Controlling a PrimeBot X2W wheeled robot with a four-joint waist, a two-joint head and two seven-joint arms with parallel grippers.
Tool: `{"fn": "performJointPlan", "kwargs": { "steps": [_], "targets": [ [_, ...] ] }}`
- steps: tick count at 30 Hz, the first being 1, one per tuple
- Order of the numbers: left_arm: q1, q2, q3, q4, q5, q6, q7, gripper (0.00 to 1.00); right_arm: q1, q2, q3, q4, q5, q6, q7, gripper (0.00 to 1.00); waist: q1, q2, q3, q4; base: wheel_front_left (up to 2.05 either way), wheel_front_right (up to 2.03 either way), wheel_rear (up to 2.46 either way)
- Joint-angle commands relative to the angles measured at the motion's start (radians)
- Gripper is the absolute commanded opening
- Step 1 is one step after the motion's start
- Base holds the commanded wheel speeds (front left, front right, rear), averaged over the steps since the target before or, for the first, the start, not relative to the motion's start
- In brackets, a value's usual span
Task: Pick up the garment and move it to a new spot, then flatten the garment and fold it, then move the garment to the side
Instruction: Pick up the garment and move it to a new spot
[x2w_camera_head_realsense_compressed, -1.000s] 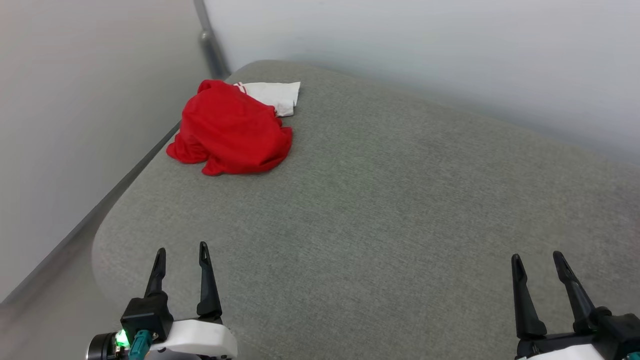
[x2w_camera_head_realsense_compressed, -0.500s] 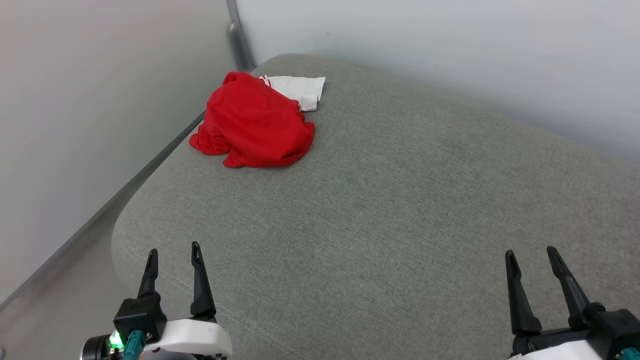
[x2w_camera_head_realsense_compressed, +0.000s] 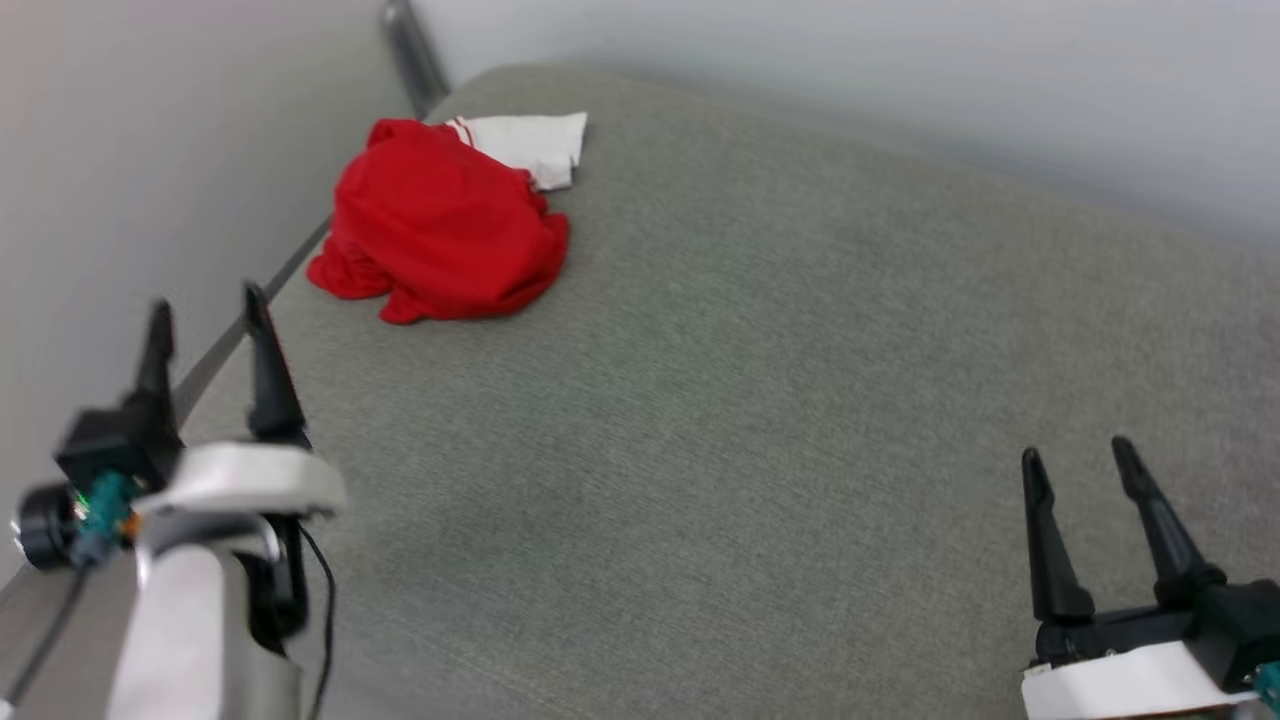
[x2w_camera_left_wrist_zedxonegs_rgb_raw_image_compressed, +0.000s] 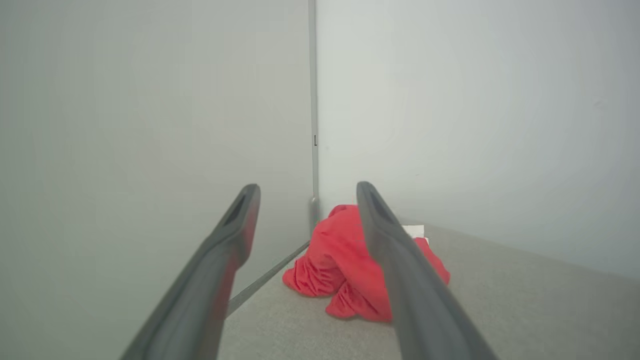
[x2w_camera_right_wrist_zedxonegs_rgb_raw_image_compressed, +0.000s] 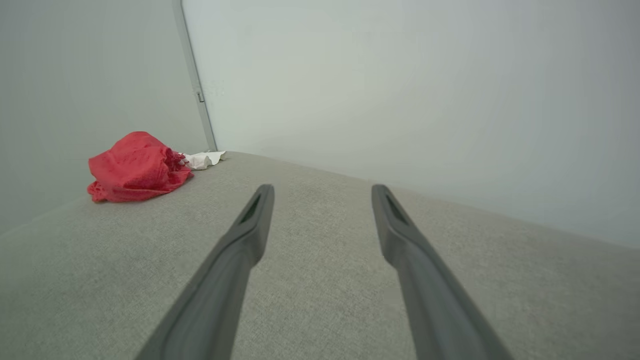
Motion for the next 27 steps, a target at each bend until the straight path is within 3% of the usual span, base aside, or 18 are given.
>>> {"fn": "performJointPlan", "kwargs": {
  "steps": [1,11,17,22,27],
  "targets": [
    [-0.032,0.004,0.009,0.004,-0.003,-0.007,-0.003,1.00,-0.018,0.000,-0.004,-0.009,-0.005,-0.001,-0.002,1.00,-0.0001,-0.0001,0.050,-0.041,0.00,0.00,0.00],
    [-0.399,0.155,0.122,0.173,-0.031,-0.078,-0.003,1.00,-0.108,0.000,-0.033,-0.110,-0.074,-0.001,-0.002,1.00,-0.0001,-0.0001,0.257,-0.136,0.00,0.00,0.00],
    [-0.622,0.290,0.139,0.321,-0.051,-0.113,0.030,1.00,-0.159,0.000,-0.040,-0.169,-0.098,-0.001,-0.002,1.00,-0.0001,-0.0001,0.353,-0.178,0.00,0.00,0.00],
    [-0.760,0.384,0.103,0.435,-0.058,-0.148,0.123,1.00,-0.184,0.000,-0.044,-0.206,-0.104,-0.001,-0.002,1.00,-0.0001,-0.0001,0.399,-0.205,0.00,0.00,0.00],
    [-0.838,0.456,0.039,0.544,-0.094,-0.170,0.302,1.00,-0.195,0.000,-0.039,-0.241,-0.106,-0.001,-0.002,1.00,-0.0001,-0.0001,0.435,-0.229,0.00,0.00,0.00]
  ]
}}
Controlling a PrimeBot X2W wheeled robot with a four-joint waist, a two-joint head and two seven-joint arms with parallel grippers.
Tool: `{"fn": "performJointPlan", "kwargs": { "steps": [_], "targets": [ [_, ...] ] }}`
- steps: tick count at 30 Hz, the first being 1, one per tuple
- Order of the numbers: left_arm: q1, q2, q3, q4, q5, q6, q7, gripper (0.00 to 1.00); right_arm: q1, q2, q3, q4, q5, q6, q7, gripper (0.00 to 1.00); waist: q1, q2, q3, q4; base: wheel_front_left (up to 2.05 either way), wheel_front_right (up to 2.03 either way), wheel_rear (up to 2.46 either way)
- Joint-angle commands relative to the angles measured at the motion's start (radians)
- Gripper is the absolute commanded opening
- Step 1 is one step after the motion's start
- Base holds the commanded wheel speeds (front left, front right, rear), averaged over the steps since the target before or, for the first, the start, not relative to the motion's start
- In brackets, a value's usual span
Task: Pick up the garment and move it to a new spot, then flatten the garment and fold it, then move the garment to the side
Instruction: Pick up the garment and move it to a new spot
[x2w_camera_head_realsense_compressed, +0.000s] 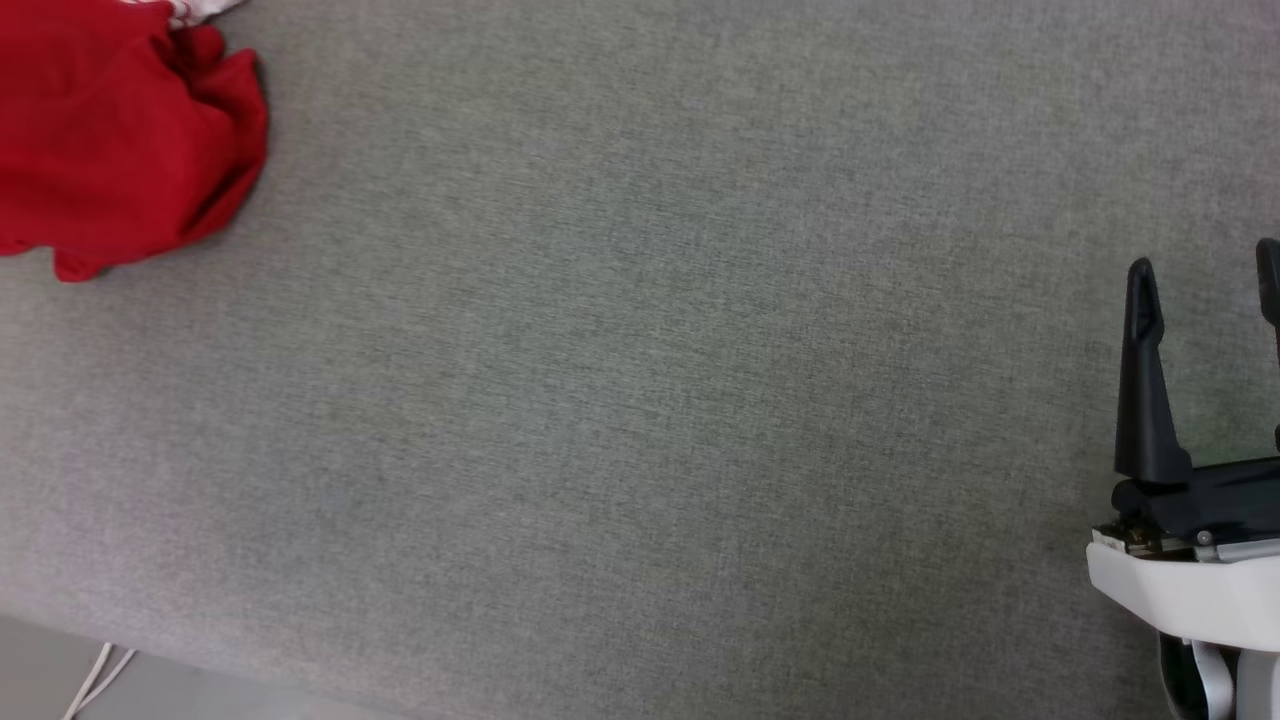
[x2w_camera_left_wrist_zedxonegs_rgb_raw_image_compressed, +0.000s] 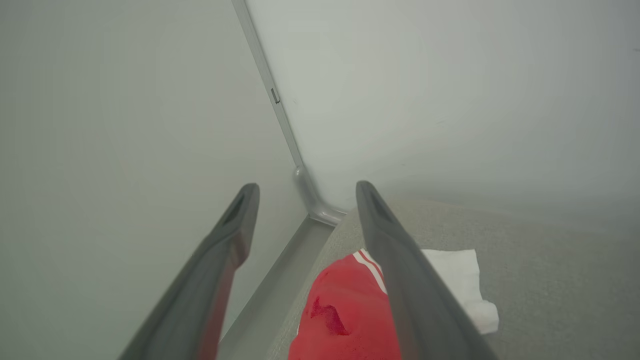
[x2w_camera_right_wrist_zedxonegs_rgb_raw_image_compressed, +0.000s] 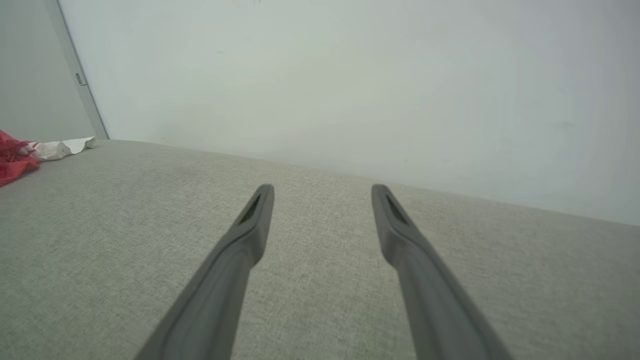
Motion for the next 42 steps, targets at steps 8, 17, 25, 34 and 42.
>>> {"fn": "performJointPlan", "kwargs": {
  "steps": [8,17,25,34,42],
  "targets": [
    [0.015,0.058,-0.193,0.029,-0.302,-0.005,0.372,1.00,-0.034,0.000,0.008,-0.049,-0.012,-0.001,-0.002,1.00,-0.0002,0.0000,0.076,-0.036,0.00,0.00,0.00],
    [0.118,0.125,-0.337,-0.011,-0.599,-0.005,0.739,1.00,-0.050,0.000,0.021,-0.047,-0.021,-0.001,-0.002,1.00,-0.0002,0.0000,0.125,-0.054,0.00,0.00,0.00],
    [0.176,0.115,-0.452,-0.010,-0.653,-0.006,0.758,0.00,-0.059,0.000,0.047,-0.030,-0.021,-0.001,-0.002,1.00,-0.0002,0.0000,0.136,-0.065,0.00,0.00,0.00],
    [0.096,0.212,-0.505,-0.060,-0.647,-0.005,0.607,0.00,-0.052,0.000,0.054,-0.004,-0.011,-0.001,-0.002,1.00,-0.0002,0.0000,0.051,-0.057,0.00,0.00,0.00],
    [0.038,0.251,-0.603,-0.166,-0.639,-0.005,0.542,0.00,-0.031,0.000,0.077,0.029,0.019,-0.001,-0.002,1.00,-0.0002,0.0000,-0.063,-0.050,0.00,0.00,0.00]
  ]
}}
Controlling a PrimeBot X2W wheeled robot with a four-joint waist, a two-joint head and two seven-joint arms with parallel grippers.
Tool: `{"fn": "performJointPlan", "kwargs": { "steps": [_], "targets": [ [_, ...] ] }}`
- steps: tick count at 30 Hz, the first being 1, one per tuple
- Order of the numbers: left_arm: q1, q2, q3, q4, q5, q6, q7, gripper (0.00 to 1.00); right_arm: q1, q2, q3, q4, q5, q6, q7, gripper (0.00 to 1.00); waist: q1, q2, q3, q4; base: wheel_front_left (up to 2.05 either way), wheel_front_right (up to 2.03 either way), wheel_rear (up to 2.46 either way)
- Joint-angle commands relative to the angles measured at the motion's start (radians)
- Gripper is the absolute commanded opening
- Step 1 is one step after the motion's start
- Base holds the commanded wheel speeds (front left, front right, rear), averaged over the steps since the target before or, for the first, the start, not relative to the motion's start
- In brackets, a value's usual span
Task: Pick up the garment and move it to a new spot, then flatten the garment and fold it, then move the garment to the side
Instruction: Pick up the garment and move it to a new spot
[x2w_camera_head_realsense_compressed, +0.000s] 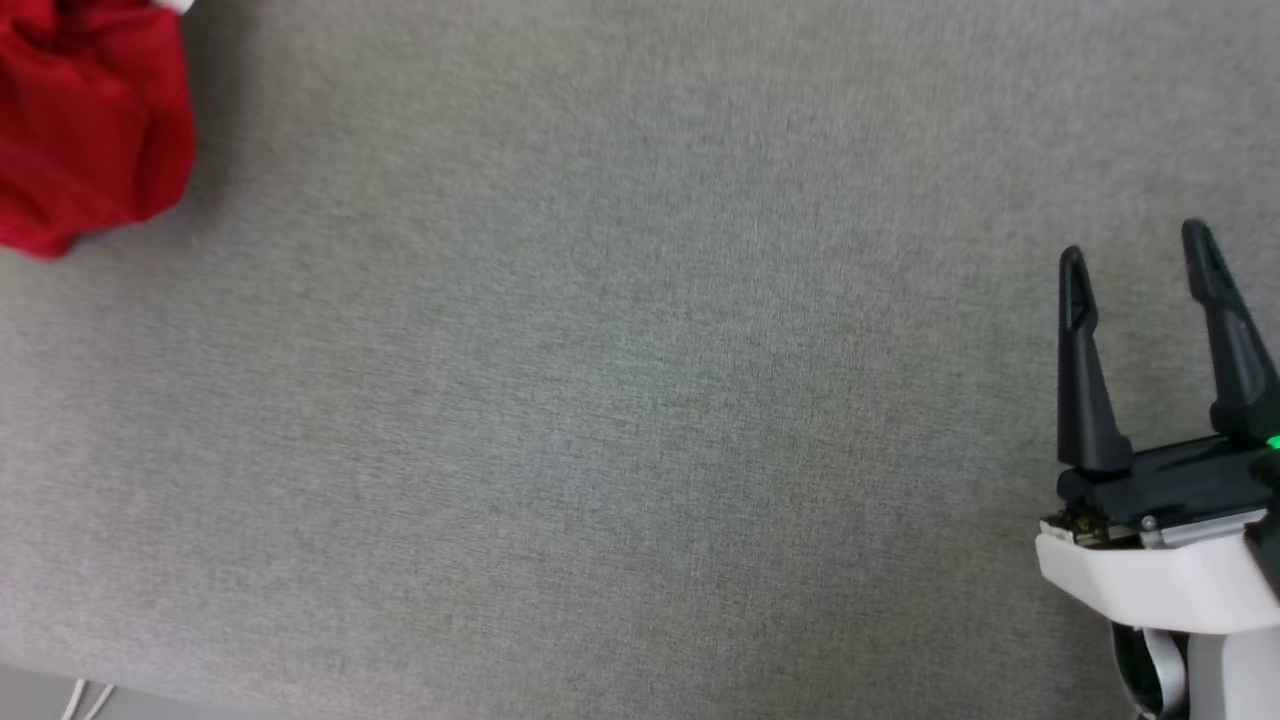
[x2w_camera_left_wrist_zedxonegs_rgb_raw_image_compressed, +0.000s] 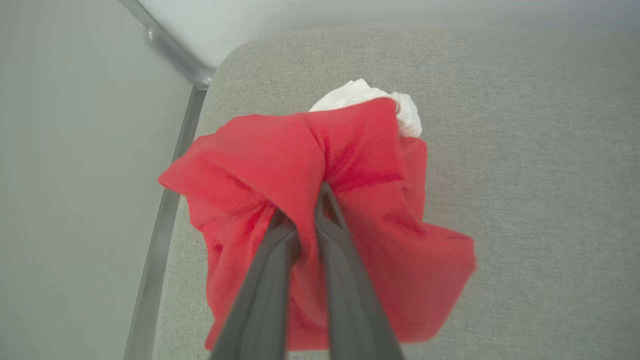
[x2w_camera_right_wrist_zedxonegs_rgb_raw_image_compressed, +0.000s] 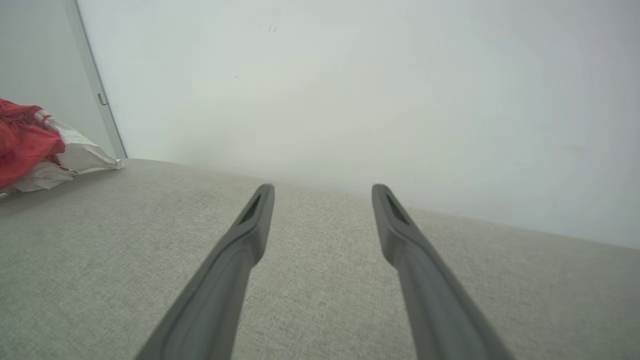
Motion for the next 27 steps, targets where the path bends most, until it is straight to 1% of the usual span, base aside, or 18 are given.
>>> {"fn": "performJointPlan", "kwargs": {
  "steps": [1,5,9,17,22,23,27],
  "targets": [
    [-0.015,0.009,-0.009,-0.011,0.006,0.000,-0.007,0.00,0.012,0.000,0.002,0.005,0.003,-0.001,-0.002,1.00,-0.0001,-0.0001,-0.043,0.002,0.00,0.00,0.00],
    [-0.058,0.006,-0.080,-0.097,0.012,0.000,-0.014,0.00,0.030,0.000,0.005,0.025,0.029,-0.001,-0.002,1.00,-0.0001,-0.0001,-0.103,-0.005,0.00,0.00,0.00],
    [-0.098,0.003,-0.151,-0.182,0.032,0.000,-0.013,0.00,0.054,0.000,0.013,0.042,0.048,-0.001,-0.002,1.00,-0.0001,-0.0001,-0.159,-0.028,0.00,0.00,0.00],
    [-0.173,-0.018,-0.262,-0.330,0.051,0.000,0.021,0.00,0.097,0.000,0.019,0.065,0.094,-0.001,-0.002,1.00,-0.0001,-0.0001,-0.251,-0.113,0.00,0.00,0.00],
    [-0.201,-0.045,-0.318,-0.396,0.047,0.000,0.028,0.00,0.114,0.000,0.023,0.073,0.112,-0.001,-0.002,1.00,-0.0001,-0.0001,-0.287,-0.180,0.00,0.00,0.00],
    [-0.217,-0.072,-0.350,-0.423,0.045,0.000,0.022,0.00,0.122,0.000,0.023,0.078,0.121,-0.001,-0.002,1.00,-0.0001,-0.0001,-0.304,-0.218,0.00,0.00,0.00],
    [-0.228,-0.119,-0.406,-0.453,0.047,0.000,0.003,0.00,0.134,0.000,0.023,0.087,0.131,-0.001,-0.002,1.00,-0.0001,-0.0001,-0.323,-0.272,0.00,0.00,0.00]
  ]
}}
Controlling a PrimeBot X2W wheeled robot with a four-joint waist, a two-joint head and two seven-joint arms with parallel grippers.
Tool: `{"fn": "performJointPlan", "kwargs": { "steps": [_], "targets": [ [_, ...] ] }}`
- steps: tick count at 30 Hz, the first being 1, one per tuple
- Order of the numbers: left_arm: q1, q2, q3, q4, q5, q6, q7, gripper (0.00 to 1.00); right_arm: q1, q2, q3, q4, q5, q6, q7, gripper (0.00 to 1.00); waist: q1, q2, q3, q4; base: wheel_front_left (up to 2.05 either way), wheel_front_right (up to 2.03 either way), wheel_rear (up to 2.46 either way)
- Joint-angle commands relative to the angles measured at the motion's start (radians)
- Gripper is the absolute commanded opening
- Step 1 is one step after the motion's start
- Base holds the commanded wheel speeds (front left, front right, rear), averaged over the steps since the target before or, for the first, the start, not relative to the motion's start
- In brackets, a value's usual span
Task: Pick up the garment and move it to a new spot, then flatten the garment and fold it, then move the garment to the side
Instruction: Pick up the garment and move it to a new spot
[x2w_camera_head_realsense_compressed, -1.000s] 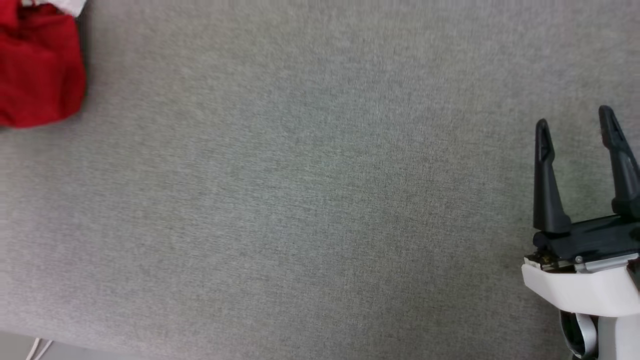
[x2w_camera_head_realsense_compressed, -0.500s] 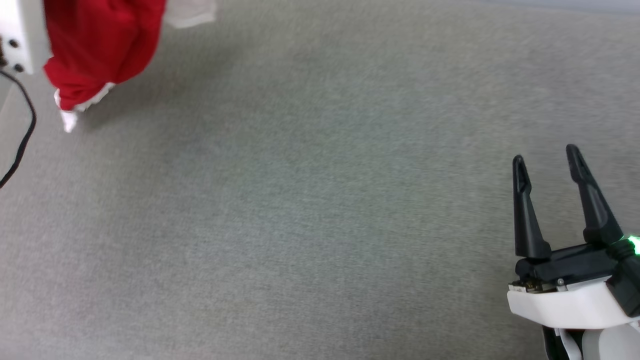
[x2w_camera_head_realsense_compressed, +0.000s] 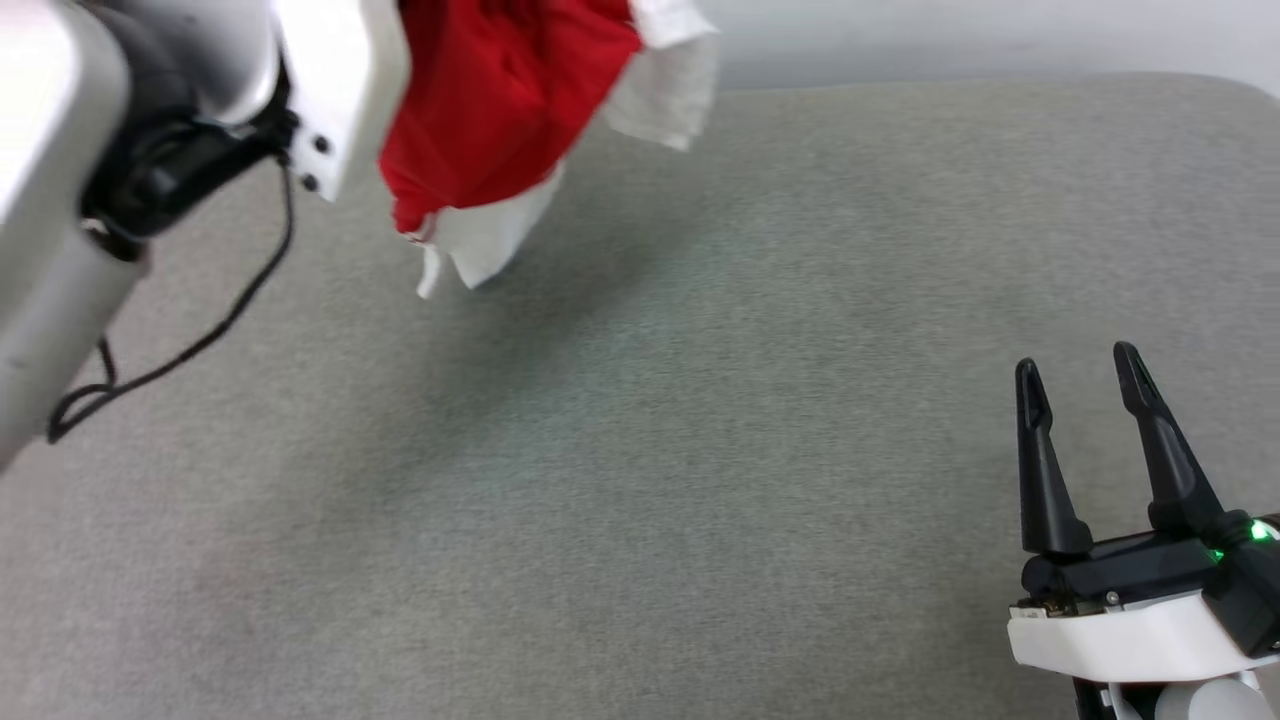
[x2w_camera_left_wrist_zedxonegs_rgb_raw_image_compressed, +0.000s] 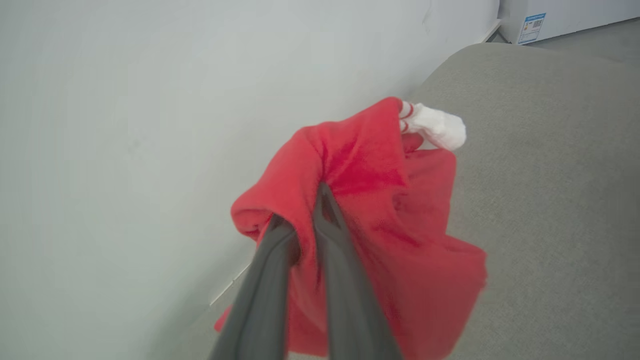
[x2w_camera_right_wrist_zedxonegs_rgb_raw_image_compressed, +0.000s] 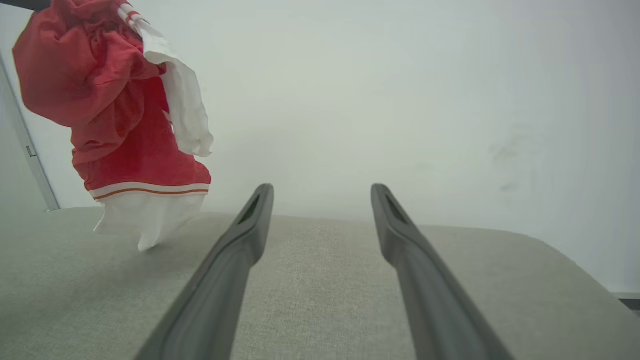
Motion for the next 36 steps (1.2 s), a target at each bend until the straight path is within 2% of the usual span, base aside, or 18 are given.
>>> {"fn": "performJointPlan", "kwargs": {
  "steps": [1,8,13,22,32,33,34,36],
  "targets": [
    [-0.003,-0.009,-0.007,-0.004,-0.002,0.000,-0.010,0.00,0.006,0.001,-0.001,0.003,0.004,-0.001,-0.002,1.00,0.0001,0.0000,-0.016,-0.030,0.00,0.00,0.00],
    [0.073,-0.064,-0.104,-0.019,-0.011,0.000,-0.064,0.00,0.013,0.001,-0.004,0.013,0.010,-0.001,-0.002,1.00,0.0001,0.0000,-0.013,-0.087,0.00,0.00,0.00],
    [0.170,-0.130,-0.177,0.010,-0.022,0.000,-0.128,0.00,0.009,0.001,-0.014,0.018,0.012,-0.001,-0.002,1.00,0.0001,0.0000,0.009,-0.097,0.00,0.00,0.00],
    [0.376,-0.254,-0.347,0.109,-0.012,0.000,-0.223,0.00,-0.010,0.001,-0.038,0.035,0.011,-0.001,-0.002,1.00,0.0001,0.0000,0.042,-0.092,0.00,0.00,0.00],
    [0.574,-0.329,-0.415,0.180,0.026,0.000,-0.213,0.00,-0.017,0.001,-0.059,0.047,0.009,-0.001,-0.002,1.00,0.0001,0.0000,0.046,-0.064,0.00,0.00,0.00],
    [0.570,-0.331,-0.415,0.187,0.040,0.000,-0.232,0.08,-0.016,0.001,-0.060,0.048,0.005,-0.001,-0.002,1.00,0.0001,0.0000,0.043,-0.058,0.00,0.00,0.00],
    [0.559,-0.336,-0.413,0.192,0.056,0.000,-0.262,1.00,-0.013,0.001,-0.059,0.050,0.002,-0.001,-0.002,1.00,0.0001,0.0000,0.038,-0.053,0.00,0.00,0.00],
    [0.538,-0.348,-0.394,0.197,0.075,0.001,-0.328,1.00,-0.003,0.001,-0.059,0.054,-0.001,-0.001,-0.002,1.00,0.0001,0.0000,0.023,-0.043,0.00,0.00,0.00]
  ]
}}
